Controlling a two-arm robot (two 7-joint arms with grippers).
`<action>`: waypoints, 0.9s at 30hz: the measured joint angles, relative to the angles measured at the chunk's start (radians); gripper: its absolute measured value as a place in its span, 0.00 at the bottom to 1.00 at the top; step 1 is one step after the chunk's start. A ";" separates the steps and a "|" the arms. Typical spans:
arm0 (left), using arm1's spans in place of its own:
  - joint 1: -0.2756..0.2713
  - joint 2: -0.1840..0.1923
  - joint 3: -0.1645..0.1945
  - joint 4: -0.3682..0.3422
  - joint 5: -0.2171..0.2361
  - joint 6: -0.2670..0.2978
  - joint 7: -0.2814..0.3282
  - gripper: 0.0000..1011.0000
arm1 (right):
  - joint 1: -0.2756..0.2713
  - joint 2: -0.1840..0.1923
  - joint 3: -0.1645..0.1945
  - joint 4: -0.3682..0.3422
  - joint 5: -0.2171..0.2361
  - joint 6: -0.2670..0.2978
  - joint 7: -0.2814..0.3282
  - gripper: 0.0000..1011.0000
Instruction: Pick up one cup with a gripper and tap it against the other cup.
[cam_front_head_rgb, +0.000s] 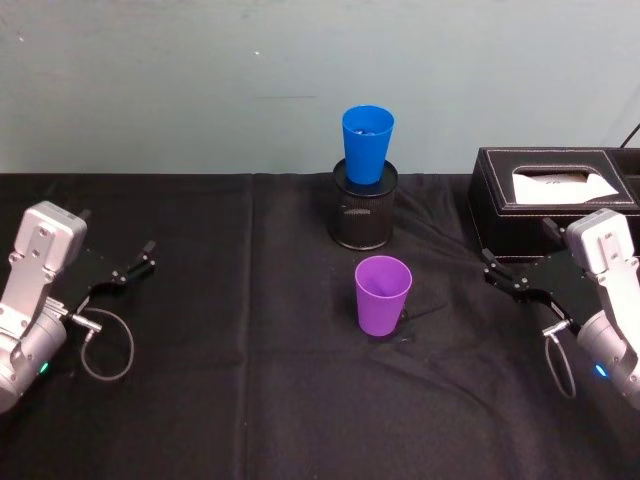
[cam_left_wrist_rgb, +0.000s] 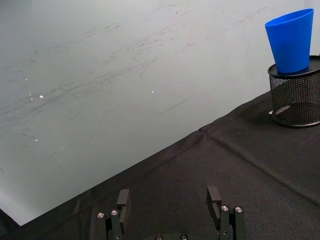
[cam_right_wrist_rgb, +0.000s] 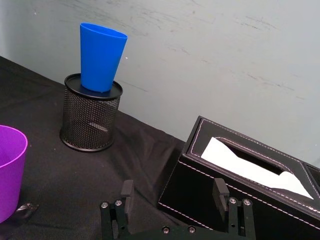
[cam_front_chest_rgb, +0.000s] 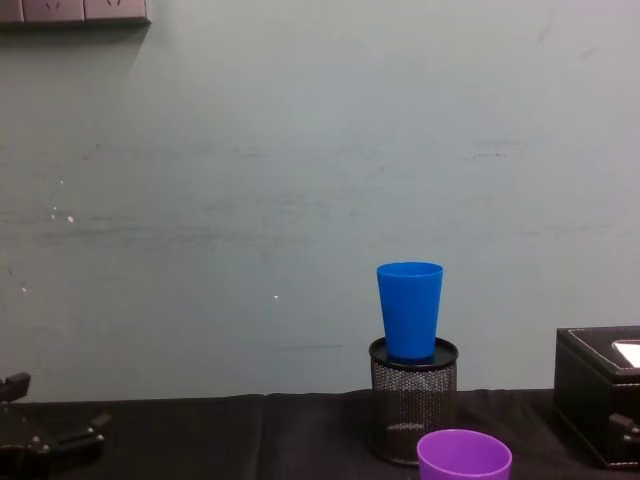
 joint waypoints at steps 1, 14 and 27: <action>0.000 0.000 0.000 0.000 0.000 0.000 0.000 0.99 | 0.000 0.000 0.000 0.000 0.000 0.000 0.000 0.99; 0.000 0.000 0.000 0.000 0.000 0.000 0.000 0.99 | 0.000 0.000 0.000 0.000 0.000 0.000 0.000 0.99; 0.000 0.000 0.000 0.000 0.000 0.000 0.000 0.99 | 0.000 0.000 0.000 0.000 0.000 0.000 0.000 0.99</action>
